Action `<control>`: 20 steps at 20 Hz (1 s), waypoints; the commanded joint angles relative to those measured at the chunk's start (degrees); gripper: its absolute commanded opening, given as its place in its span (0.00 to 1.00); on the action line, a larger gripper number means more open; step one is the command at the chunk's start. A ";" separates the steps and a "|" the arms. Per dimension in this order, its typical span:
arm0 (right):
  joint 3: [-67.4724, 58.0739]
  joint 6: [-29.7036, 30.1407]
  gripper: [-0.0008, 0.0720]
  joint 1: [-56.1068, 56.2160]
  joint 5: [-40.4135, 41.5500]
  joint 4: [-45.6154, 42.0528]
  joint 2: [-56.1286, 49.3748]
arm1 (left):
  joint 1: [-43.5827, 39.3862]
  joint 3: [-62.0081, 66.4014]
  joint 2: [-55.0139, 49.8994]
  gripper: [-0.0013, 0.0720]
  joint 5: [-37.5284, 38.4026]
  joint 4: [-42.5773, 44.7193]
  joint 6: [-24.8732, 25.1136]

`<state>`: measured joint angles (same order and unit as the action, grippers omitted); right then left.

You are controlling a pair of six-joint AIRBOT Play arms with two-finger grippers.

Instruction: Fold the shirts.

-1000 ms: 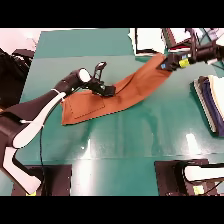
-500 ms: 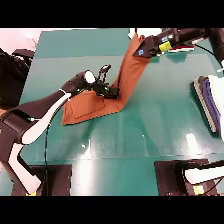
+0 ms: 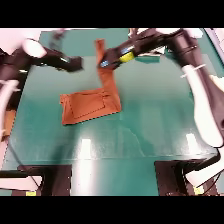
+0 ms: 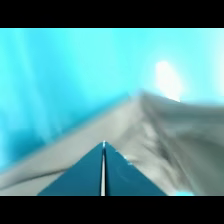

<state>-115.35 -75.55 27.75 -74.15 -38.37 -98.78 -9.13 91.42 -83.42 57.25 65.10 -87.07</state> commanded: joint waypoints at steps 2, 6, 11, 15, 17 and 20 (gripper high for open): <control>-2.51 7.06 0.44 13.44 15.19 5.77 -9.11 | 11.15 0.00 14.14 0.05 1.44 5.99 0.55; 1.42 7.23 0.44 12.50 15.52 1.75 -7.65 | 14.14 -0.04 18.27 0.05 2.80 6.58 0.59; 20.74 4.70 0.43 0.57 13.77 -7.89 3.50 | 8.50 -1.11 17.97 0.05 2.08 6.54 0.59; 33.77 1.05 0.62 -11.89 10.82 -11.10 6.95 | 3.39 -1.11 17.11 0.05 1.25 6.54 0.66; 37.53 0.35 0.74 -15.65 11.19 -9.33 5.49 | 1.49 -1.11 16.50 0.05 0.63 6.47 0.57; 38.56 0.39 0.74 -16.83 10.99 -2.97 0.61 | -0.98 -1.11 15.06 0.05 -0.72 6.38 0.57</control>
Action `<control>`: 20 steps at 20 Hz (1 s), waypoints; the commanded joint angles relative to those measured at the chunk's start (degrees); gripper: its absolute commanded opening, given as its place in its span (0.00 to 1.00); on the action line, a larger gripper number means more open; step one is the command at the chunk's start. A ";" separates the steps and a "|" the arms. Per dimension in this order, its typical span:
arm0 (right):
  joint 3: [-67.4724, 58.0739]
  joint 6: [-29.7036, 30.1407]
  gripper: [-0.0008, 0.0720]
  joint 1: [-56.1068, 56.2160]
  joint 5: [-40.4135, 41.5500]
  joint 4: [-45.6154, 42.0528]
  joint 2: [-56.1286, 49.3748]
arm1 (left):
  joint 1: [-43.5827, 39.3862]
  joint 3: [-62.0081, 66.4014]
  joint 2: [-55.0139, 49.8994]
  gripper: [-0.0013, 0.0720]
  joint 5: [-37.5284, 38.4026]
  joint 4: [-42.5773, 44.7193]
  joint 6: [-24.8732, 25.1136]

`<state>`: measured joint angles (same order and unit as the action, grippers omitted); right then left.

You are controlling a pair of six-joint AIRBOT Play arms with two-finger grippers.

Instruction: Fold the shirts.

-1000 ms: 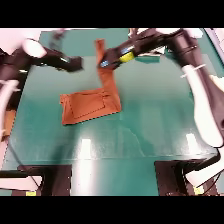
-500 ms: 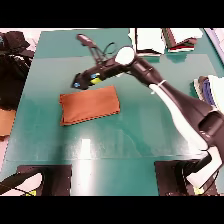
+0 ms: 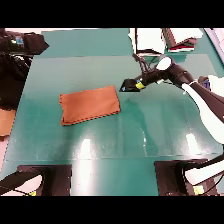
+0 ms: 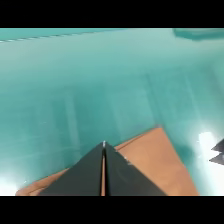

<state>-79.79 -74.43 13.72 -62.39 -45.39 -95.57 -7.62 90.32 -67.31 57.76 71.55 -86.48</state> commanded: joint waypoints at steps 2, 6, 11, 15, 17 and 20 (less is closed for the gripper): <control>2.97 -0.70 0.73 -0.81 -0.07 7.06 -5.66 | -3.50 -0.02 -1.77 0.05 -1.36 -0.04 0.00; 2.95 0.28 0.73 4.57 3.91 14.78 -10.69 | -3.82 -0.02 -2.82 0.05 -1.29 -0.37 -0.02; -6.60 1.51 0.55 9.64 6.05 13.46 -15.04 | -3.82 -0.02 -2.89 0.05 -1.60 -1.09 -0.04; -14.91 2.34 0.03 10.23 7.08 5.07 -15.12 | -6.21 -0.02 -2.93 0.05 -2.19 -2.01 -0.02; -18.47 -0.37 0.03 8.15 6.21 -2.14 -12.85 | -9.94 -0.02 -3.02 0.05 -2.93 -0.79 -0.02; -21.90 -4.70 0.03 1.20 3.43 -13.57 -7.23 | -14.99 -0.02 -3.04 0.05 -2.93 -0.35 0.17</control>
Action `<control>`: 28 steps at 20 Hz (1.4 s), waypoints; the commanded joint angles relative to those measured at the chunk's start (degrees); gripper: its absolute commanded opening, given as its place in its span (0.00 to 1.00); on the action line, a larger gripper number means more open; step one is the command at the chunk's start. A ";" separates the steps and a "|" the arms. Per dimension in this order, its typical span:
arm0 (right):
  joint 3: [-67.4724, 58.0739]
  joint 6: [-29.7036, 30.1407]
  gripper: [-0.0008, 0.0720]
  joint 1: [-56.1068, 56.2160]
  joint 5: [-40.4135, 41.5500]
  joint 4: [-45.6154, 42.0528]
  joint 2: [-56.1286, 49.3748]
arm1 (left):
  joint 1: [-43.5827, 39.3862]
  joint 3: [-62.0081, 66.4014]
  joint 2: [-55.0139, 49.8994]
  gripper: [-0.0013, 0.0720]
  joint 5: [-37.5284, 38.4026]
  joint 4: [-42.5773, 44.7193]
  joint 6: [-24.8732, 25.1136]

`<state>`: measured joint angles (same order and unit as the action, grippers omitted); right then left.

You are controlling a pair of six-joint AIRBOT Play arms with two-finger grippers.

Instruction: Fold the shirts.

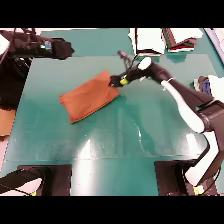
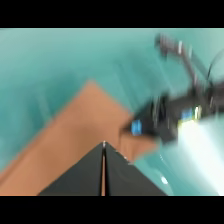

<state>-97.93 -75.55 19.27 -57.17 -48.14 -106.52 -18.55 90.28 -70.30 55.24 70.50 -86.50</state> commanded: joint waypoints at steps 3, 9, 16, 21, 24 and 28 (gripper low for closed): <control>-4.35 -3.61 0.03 -15.56 -6.27 -16.92 10.75 | -6.86 0.02 -0.04 0.05 -0.44 0.68 0.13; -4.35 -3.56 0.03 -43.28 -9.86 -17.88 19.23 | -6.95 0.02 -0.04 0.05 -0.37 -0.42 -0.15; -4.35 -3.54 0.03 -64.48 -9.94 -13.55 18.34 | -6.95 0.02 -0.04 0.05 -0.42 -1.01 -2.38; -8.46 -3.41 0.03 -67.08 -8.20 -9.90 18.16 | -6.95 0.02 -0.04 0.05 -0.35 -1.09 -3.54; -16.09 -3.41 0.03 -67.04 -9.27 -9.84 18.45 | -6.95 0.02 -0.04 0.05 -0.35 -1.09 -3.54; -19.56 -2.82 0.03 -67.63 -10.91 -10.01 21.16 | -6.95 0.02 -0.04 0.05 -0.26 -1.09 -3.50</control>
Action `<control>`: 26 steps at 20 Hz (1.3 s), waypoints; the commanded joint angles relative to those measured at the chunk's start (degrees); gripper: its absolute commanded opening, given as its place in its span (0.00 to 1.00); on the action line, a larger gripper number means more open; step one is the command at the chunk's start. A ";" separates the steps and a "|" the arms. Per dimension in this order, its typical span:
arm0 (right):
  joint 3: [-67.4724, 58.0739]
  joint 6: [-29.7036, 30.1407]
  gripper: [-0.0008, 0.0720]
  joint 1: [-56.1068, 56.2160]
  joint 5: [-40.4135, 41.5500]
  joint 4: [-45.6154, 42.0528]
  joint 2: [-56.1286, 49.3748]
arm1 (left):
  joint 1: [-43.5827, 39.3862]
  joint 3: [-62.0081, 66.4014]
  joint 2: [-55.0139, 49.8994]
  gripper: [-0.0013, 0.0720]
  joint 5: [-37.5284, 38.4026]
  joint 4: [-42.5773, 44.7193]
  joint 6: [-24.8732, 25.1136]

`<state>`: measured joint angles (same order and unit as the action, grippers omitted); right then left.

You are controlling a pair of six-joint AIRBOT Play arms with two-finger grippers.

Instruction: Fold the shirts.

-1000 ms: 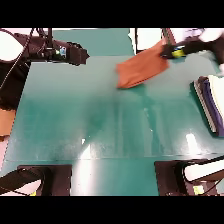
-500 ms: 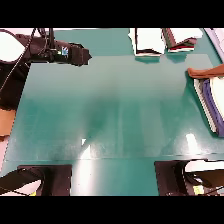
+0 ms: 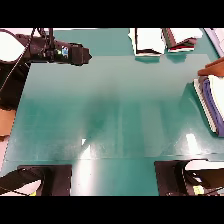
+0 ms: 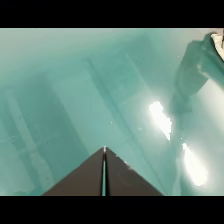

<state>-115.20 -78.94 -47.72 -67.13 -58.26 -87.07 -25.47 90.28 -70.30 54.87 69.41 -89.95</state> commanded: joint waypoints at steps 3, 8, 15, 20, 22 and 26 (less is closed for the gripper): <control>4.33 3.69 0.03 -1.64 -1.16 -2.86 6.91 | -0.02 0.02 -0.04 0.05 0.24 0.00 -0.02; 17.99 5.95 0.03 -6.58 -5.03 -14.36 15.02 | -0.02 0.02 -0.04 0.05 1.33 0.02 0.09; 41.33 7.63 0.11 -17.20 -5.73 -19.96 24.15 | -0.02 0.02 -0.04 0.05 1.73 -0.02 1.49; 48.28 7.63 0.74 -24.76 -4.85 -19.85 26.51 | -0.02 0.02 -0.04 0.05 1.70 -0.02 1.53; 46.93 7.37 0.77 -26.18 -4.61 -17.79 27.04 | -0.02 0.02 -0.04 0.05 1.64 0.00 1.53; 41.99 7.39 0.77 -20.94 -0.44 2.54 27.12 | -0.02 0.02 -0.04 0.05 1.29 -0.11 1.90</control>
<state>-71.09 -71.55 -71.26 -70.17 -68.62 -60.27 -25.47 90.28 -70.30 56.36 69.36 -88.29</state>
